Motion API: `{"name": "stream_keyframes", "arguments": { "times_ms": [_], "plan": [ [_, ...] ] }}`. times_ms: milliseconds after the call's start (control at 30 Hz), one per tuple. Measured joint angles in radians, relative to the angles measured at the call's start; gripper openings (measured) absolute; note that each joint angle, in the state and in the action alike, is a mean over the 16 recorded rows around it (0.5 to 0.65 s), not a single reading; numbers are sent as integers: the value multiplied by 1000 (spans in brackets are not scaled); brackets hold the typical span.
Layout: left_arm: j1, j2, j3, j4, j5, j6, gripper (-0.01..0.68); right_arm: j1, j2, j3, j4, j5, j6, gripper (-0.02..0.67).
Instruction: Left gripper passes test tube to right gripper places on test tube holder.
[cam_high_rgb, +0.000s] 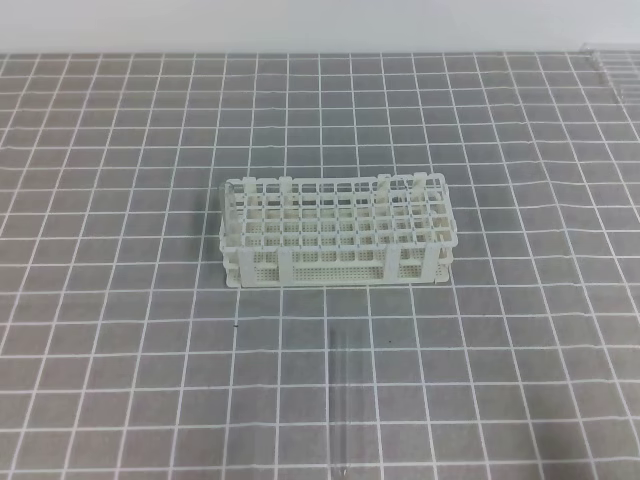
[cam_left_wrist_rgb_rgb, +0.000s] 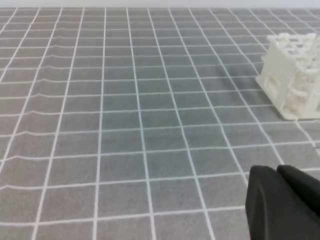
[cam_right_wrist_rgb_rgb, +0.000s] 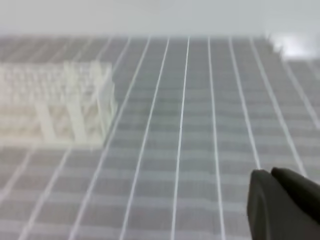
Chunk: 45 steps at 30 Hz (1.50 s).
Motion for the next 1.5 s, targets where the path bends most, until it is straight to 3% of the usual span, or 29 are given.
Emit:
{"name": "stream_keyframes", "arguments": {
  "times_ms": [500,733,1067,1267,1500],
  "plan": [
    [0,16,-5,-140,-232,-61,0,0,0,0,471,-245,0,-1],
    [0,18,-10,-197,-258,-120,0,0,1,-1,563,-236,-2,-1],
    [0,89,-101,-243,-127,-220,0,0,110,-95,542,-61,-3,-1],
    [0,271,-259,-252,66,-206,0,0,273,-243,468,114,-3,-1],
    [0,561,-473,-276,317,-81,0,0,489,-424,369,307,-12,-1]
  ]
}}
